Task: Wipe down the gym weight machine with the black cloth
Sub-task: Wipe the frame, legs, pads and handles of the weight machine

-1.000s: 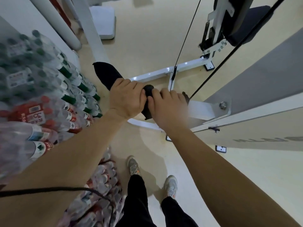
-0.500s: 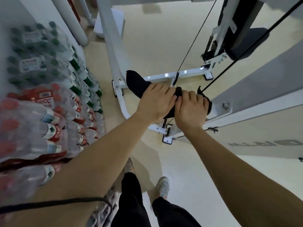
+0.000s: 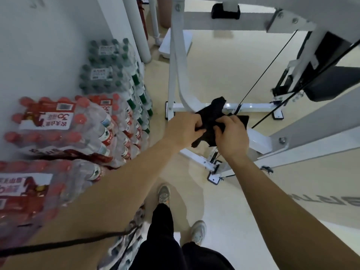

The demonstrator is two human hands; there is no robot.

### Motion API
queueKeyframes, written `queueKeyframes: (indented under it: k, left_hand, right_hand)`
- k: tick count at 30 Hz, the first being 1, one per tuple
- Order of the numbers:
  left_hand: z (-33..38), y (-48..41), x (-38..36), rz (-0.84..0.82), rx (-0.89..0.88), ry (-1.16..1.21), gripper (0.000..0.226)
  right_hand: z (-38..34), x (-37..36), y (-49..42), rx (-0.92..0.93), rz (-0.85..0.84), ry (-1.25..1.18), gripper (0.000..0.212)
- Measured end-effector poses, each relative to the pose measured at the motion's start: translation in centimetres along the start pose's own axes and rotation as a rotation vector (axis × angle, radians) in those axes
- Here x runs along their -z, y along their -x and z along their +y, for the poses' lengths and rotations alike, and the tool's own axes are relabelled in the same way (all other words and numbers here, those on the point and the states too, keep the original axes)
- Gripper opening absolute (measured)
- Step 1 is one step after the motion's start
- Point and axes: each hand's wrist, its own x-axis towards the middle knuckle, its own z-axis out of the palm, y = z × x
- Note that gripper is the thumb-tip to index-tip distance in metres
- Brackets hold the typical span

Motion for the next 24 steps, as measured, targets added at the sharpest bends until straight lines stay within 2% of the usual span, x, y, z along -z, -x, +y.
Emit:
queueKeyframes:
  k: [3,9,10,12,14,16,19,21,24]
  left_hand:
    - [-1.2,4.0,0.5,-0.076,0.156,0.092,0.022]
    - [-4.5,10.8,-0.3,-0.228,0.320,0.124,0.022]
    - [-5.2,11.5,-1.0,-0.243,0.358,0.178,0.022]
    - [-6.7,12.5,-2.3,-0.257,0.435,0.328,0.022]
    - [-8.3,13.0,-3.5,-0.288,0.537,0.510,0.017]
    - [-9.6,13.0,-4.9,-0.326,0.623,0.678,0.014]
    - [-11.8,12.5,-6.9,-0.257,0.676,0.876,0.028]
    - [-13.6,11.8,-8.3,-0.135,0.726,0.932,0.031]
    - [-16.1,10.9,-11.2,0.005,0.759,0.842,0.016]
  right_hand:
    - [-1.2,-0.9,3.4,0.048,-0.251,-0.055,0.020]
    - [-2.9,-5.1,6.2,0.078,-0.609,-0.109,0.060]
    - [-3.0,-5.9,6.2,0.112,-0.675,-0.086,0.058]
    - [-3.2,-7.8,6.0,0.155,-0.768,-0.034,0.040]
    - [-3.2,-9.6,5.6,0.139,-0.807,-0.025,0.021]
    - [-3.0,-11.3,4.9,0.125,-0.813,-0.034,0.013]
    - [-2.6,-13.8,3.6,0.124,-0.791,-0.027,0.007]
    - [-2.0,-15.5,2.7,0.106,-0.779,-0.001,0.009]
    - [-0.3,-18.4,1.7,0.080,-0.773,0.049,0.027]
